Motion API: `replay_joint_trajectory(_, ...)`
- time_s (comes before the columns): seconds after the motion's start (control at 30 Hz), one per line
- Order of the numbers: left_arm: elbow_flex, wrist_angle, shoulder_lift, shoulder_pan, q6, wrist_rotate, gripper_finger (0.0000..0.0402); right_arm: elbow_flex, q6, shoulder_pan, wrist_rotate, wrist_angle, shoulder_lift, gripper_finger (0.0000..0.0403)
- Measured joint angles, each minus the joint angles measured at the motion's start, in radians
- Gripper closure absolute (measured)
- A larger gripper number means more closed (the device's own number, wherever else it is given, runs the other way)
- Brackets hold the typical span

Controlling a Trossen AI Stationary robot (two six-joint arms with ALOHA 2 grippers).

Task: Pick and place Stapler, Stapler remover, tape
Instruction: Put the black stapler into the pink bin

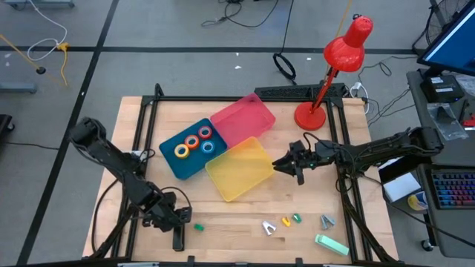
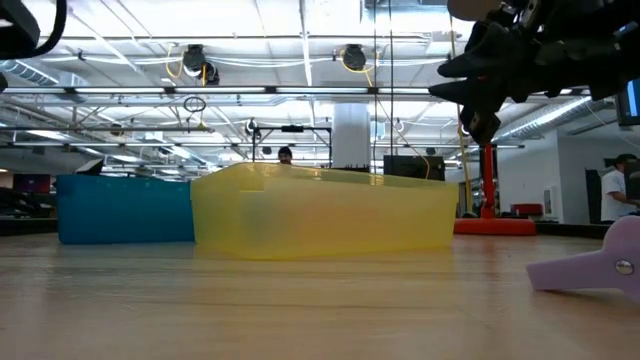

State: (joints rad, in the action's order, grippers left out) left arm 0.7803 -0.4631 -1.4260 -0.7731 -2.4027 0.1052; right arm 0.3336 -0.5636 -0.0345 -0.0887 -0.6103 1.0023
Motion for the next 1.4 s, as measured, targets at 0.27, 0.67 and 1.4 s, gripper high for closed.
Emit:
replay_joint_trajectory(0.27,0.0,0.108,-0.105,0.017,0.042,0.041,0.019,0.0,0.008,0.0,0.094,0.001,0.0,0.0305)
replay_joint_trajectory(0.67,0.0,0.193,-0.218,0.008,0.042,0.288,0.019,0.0,0.008,0.0,0.092,0.001,0.0,0.0305)
replay_joint_trajectory(1.4,0.021,0.23,-0.111,0.015,0.277,-0.053,0.0277,0.001,0.002,0.0,0.087,-0.112,0.0,0.0305)
